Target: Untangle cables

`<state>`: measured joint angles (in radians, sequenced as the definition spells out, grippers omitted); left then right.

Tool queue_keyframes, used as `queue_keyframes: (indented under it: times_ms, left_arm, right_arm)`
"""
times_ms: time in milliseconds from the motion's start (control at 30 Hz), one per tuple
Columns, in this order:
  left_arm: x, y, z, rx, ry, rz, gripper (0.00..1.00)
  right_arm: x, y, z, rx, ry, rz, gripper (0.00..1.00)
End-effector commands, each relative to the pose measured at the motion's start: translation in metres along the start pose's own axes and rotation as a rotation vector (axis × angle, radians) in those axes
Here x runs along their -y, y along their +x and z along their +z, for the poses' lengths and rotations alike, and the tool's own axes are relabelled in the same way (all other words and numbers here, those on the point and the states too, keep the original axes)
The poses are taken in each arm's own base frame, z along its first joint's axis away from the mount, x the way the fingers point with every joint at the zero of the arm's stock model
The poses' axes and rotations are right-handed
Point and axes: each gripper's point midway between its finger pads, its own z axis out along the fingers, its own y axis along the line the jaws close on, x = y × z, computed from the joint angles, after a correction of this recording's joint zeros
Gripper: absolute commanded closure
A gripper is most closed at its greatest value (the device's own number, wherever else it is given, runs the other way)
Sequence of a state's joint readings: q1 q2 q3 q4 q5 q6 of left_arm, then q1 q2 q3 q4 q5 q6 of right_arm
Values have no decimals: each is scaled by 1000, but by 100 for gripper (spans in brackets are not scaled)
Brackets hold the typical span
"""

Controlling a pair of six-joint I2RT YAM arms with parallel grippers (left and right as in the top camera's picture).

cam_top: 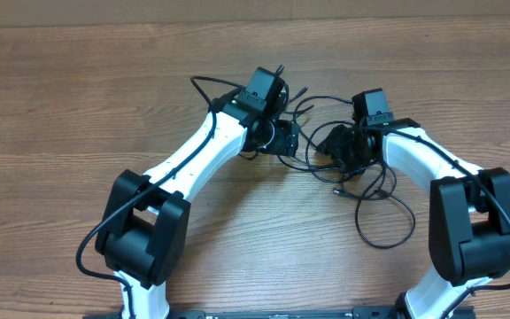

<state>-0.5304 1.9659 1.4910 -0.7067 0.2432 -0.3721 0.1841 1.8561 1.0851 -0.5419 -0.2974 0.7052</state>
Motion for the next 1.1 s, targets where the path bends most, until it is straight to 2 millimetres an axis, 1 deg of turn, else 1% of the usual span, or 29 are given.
queue_keyframes:
  times_ms: [0, 67, 133, 400, 500, 667, 733, 800, 867, 933, 1000, 1067]
  left_arm:
    - [-6, 9, 10, -19, -24, -16, 19]
    - [-8, 11, 14, -16, -23, -16, 19]
    - [-10, 13, 18, -11, -21, -15, 19]
    - [-11, 11, 33, 44, 4, -35, 18]
    - [-8, 8, 37, 75, 20, -23, 14]
    - [-1, 5, 43, 116, 43, 1, 13]
    - [1, 6, 45, 122, 49, 9, 14]
    - [3, 7, 46, 126, 53, 16, 20]
    - [5, 7, 47, 131, 52, 21, 22]
    - [2, 6, 47, 138, 33, 21, 21]
    - [-2, 6, 48, 145, 11, 19, 13]
    - [-4, 5, 48, 148, 3, 18, 12]
  right_arm:
    - [19, -6, 2, 61, 79, 14, 46]
    - [28, -8, 4, 87, 117, 16, 45]
    - [31, -8, 4, 91, 127, 17, 44]
    - [31, -8, 4, 91, 127, 18, 44]
    - [31, -8, 4, 91, 127, 17, 44]
    - [31, -8, 4, 93, 124, 17, 43]
    - [31, -8, 4, 94, 124, 17, 42]
    - [31, -8, 4, 94, 124, 16, 42]
    - [31, -8, 4, 94, 124, 16, 43]
    - [31, -8, 4, 94, 124, 16, 42]
    - [31, -8, 4, 94, 124, 16, 42]
    - [31, -9, 4, 94, 124, 16, 42]
